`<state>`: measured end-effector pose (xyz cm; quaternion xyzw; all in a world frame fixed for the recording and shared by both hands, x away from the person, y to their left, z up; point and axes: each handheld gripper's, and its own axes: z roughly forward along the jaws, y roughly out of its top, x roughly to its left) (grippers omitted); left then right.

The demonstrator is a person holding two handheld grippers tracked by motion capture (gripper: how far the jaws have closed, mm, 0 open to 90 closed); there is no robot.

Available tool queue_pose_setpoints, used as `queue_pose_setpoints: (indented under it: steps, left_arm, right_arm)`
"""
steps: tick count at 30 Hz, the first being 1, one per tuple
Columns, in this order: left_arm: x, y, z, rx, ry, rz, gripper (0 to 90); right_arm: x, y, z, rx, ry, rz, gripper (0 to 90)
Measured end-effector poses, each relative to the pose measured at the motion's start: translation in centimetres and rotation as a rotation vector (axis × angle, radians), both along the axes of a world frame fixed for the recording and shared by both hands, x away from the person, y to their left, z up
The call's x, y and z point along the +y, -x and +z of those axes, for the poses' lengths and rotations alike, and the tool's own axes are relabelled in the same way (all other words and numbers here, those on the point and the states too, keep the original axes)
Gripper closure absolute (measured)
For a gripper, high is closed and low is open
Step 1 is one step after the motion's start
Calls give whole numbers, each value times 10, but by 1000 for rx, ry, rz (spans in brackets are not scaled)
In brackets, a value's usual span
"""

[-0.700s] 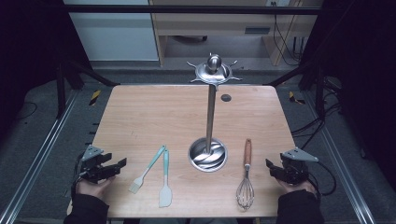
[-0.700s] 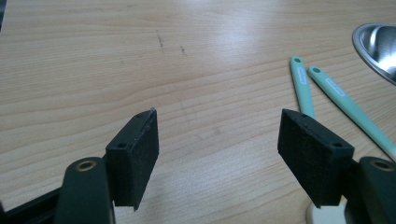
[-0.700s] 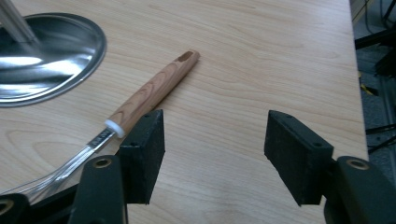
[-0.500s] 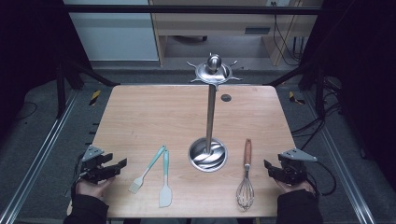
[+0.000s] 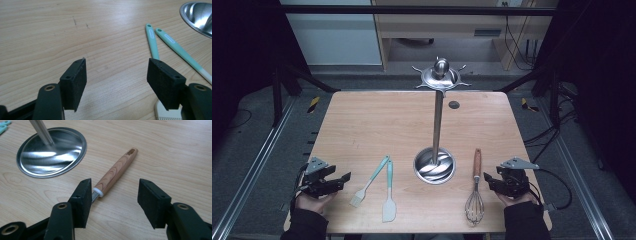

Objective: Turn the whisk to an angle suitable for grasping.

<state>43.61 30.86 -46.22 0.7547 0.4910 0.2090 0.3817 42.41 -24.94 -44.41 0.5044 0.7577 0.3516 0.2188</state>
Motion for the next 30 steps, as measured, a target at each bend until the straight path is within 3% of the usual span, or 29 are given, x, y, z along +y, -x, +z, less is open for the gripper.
queue_pose_setpoints:
  steps: [13,18,30]
  left_arm:
    - [-4,-1,0,24,-19,3,334]
    - [-4,-2,-1,31,-23,6,344]
    - [-5,-3,-2,40,-32,1,348]
  right_arm:
    - [20,-17,-2,72,9,-11,486]
    - [26,-30,-10,127,32,-47,497]
    - [28,-49,-21,189,29,-95,508]
